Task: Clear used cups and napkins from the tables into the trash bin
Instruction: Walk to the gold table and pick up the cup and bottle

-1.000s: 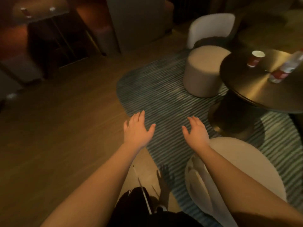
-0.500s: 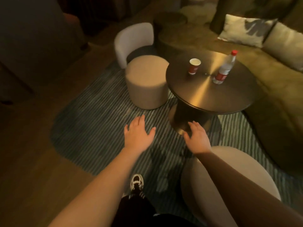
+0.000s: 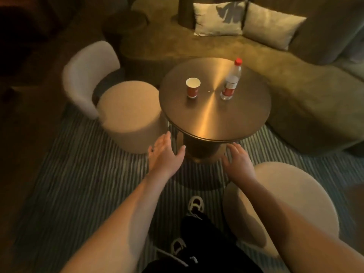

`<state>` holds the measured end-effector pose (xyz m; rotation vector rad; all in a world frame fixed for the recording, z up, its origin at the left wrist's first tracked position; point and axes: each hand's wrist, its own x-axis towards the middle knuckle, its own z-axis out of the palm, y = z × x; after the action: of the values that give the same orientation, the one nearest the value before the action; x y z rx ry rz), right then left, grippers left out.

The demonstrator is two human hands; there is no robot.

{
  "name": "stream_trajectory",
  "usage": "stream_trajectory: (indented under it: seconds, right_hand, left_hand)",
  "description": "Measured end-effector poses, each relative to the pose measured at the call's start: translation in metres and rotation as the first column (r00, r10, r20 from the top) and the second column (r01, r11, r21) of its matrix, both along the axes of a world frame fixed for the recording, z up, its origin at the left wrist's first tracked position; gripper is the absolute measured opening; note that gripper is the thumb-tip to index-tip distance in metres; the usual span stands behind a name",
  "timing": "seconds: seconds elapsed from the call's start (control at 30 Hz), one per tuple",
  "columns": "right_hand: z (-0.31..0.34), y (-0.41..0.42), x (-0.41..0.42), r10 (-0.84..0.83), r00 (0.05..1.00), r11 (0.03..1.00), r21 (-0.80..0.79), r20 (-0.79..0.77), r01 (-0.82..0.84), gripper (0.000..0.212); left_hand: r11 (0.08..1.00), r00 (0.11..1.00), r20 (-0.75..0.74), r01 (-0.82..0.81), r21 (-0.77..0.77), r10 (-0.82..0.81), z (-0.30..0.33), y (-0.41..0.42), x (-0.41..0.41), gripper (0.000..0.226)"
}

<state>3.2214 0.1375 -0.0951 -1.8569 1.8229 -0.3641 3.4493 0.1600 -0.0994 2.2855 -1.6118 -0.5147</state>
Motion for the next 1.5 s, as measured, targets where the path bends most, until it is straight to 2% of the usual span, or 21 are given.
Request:
stream_trajectory:
  seconds: [0.2,0.4,0.63,0.73,0.83,0.93,1.03,1.17,1.27,1.33,1.5]
  right_hand:
    - [-0.017,-0.059,0.016,-0.097,0.995,0.995,0.017,-0.031,0.097,0.054]
    - [-0.032,-0.154,0.031,-0.19,0.982,0.981,0.027,0.015,0.19,0.056]
    - [-0.037,-0.259,0.024,-0.334,0.939,0.938,0.126,0.084,0.323,0.058]
    - [-0.037,-0.296,0.016,-0.426,0.893,0.9,0.166,0.145,0.403,0.066]
    - [-0.036,-0.336,0.011,-0.511,0.826,0.858,0.206,0.239,0.471,0.085]
    - [-0.038,-0.371,0.013,-0.555,0.761,0.831,0.18,0.337,0.526,0.101]
    - [-0.041,-0.395,0.018,-0.557,0.728,0.823,0.147,0.4,0.549,0.105]
    - [-0.047,-0.412,0.026,-0.53,0.712,0.84,0.168,0.46,0.517,0.098]
    - [-0.049,-0.414,0.033,-0.53,0.703,0.838,0.166,0.474,0.52,0.076]
    - [-0.049,-0.413,0.035,-0.536,0.698,0.834,0.169,0.474,0.526,0.065]
    - [-0.033,-0.39,0.029,-0.582,0.62,0.784,0.161,0.526,0.599,0.065]
  left_hand:
    - [0.996,0.996,-0.033,0.083,-0.038,-0.085,-0.015,-0.076,0.017,0.079]
    - [0.992,0.991,-0.084,0.102,-0.07,-0.107,-0.024,-0.186,0.026,0.082]
    - [0.987,0.984,-0.087,0.155,-0.035,-0.157,-0.036,-0.313,0.022,0.086]
    - [0.981,0.978,-0.085,0.188,-0.039,-0.191,-0.044,-0.353,0.017,0.093]
    - [0.976,0.975,-0.053,0.217,0.0,-0.217,-0.055,-0.386,0.012,0.101]
    - [0.966,0.967,-0.002,0.256,0.031,-0.256,-0.068,-0.412,0.01,0.107]
    - [0.95,0.951,-0.004,0.308,0.052,-0.308,-0.082,-0.431,0.012,0.11]
    - [0.949,0.953,-0.069,0.3,0.094,-0.294,-0.1,-0.446,0.018,0.097]
    - [0.947,0.945,-0.115,0.315,0.062,-0.306,-0.108,-0.449,0.022,0.076]
    - [0.94,0.932,-0.154,0.338,0.048,-0.327,-0.107,-0.451,0.024,0.072]
    - [0.888,0.868,-0.195,0.458,-0.039,-0.456,-0.084,-0.449,0.026,0.071]
